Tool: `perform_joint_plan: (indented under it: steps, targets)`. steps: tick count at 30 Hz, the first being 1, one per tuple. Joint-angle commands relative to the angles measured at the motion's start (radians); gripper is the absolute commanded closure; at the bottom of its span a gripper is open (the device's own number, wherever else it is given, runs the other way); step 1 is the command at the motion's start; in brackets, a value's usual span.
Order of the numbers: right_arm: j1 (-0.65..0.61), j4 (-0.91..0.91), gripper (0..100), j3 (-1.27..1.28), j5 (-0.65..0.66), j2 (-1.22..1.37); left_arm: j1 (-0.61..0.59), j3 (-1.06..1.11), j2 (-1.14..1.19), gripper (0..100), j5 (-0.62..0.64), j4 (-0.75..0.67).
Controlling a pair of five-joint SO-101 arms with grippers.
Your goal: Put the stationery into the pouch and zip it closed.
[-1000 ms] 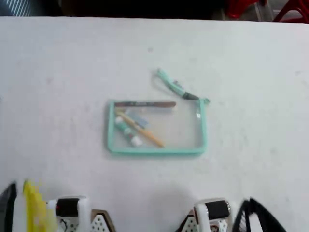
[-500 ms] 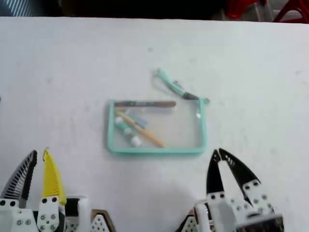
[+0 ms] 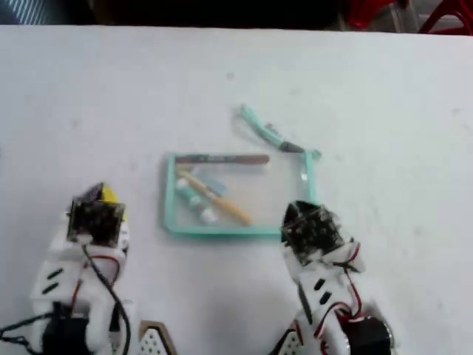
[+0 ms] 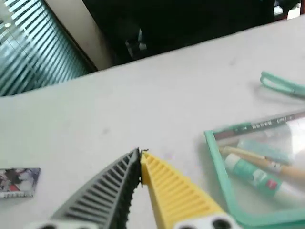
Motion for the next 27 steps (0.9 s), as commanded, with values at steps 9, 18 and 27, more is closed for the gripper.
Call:
perform_joint_plan:
  steps: [9, 18, 27]
  targets:
    - [0.013, -0.228, 97.8, 0.33, -0.12, -0.005, 0.013, 0.348, 0.004, 98, 0.084, -0.167]
    - [0.071, -0.263, 97.8, 0.505, -0.123, 0.002, 0.013, 0.47, 0.005, 97, -0.232, -0.152]
    - [0.091, -0.051, 98.1, 0.505, -0.129, -0.002, 0.008, 0.437, 0.004, 97, -0.041, 0.106]
